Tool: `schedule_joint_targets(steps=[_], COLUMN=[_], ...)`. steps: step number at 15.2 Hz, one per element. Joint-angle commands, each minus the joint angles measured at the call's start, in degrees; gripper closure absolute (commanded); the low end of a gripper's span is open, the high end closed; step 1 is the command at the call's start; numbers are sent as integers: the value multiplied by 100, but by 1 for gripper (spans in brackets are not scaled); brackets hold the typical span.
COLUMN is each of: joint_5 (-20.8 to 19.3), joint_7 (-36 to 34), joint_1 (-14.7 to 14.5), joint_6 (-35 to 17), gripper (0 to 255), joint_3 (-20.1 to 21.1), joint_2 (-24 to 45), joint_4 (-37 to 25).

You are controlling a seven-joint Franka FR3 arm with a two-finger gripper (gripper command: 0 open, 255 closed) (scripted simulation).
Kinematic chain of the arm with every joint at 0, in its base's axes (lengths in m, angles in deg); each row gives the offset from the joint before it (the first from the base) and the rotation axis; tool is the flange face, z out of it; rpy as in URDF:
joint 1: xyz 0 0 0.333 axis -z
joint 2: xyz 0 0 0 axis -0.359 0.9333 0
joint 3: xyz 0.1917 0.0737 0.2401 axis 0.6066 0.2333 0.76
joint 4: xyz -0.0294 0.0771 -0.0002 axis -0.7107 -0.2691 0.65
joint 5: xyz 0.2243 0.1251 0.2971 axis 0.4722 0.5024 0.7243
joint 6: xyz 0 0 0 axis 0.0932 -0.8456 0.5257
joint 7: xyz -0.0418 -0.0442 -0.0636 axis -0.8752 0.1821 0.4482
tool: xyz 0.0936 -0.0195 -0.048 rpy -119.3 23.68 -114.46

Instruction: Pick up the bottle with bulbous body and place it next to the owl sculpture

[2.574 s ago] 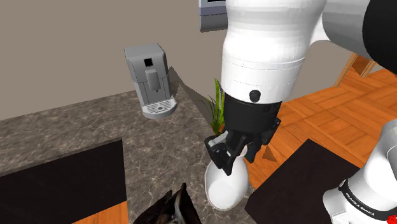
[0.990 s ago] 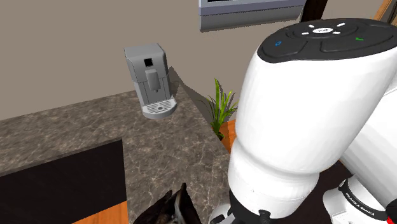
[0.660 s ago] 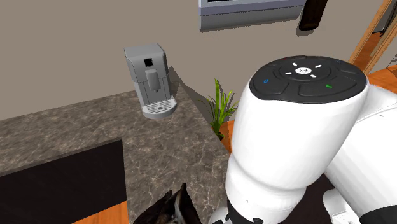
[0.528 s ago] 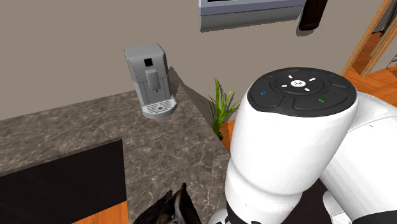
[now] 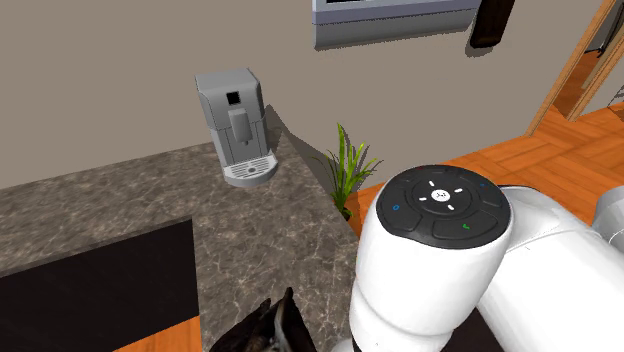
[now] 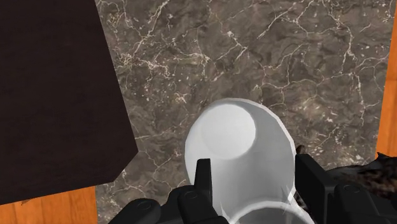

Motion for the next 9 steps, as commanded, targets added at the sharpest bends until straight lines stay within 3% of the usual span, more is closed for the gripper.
schedule_joint_targets(steps=[1, 9], joint_5=[-37, -363], joint_7=[-27, -268], joint_1=[9, 75], joint_6=[-177, -869], gripper=[255, 255], joint_3=[33, 181], joint_2=[81, 576], joint_4=[103, 386])
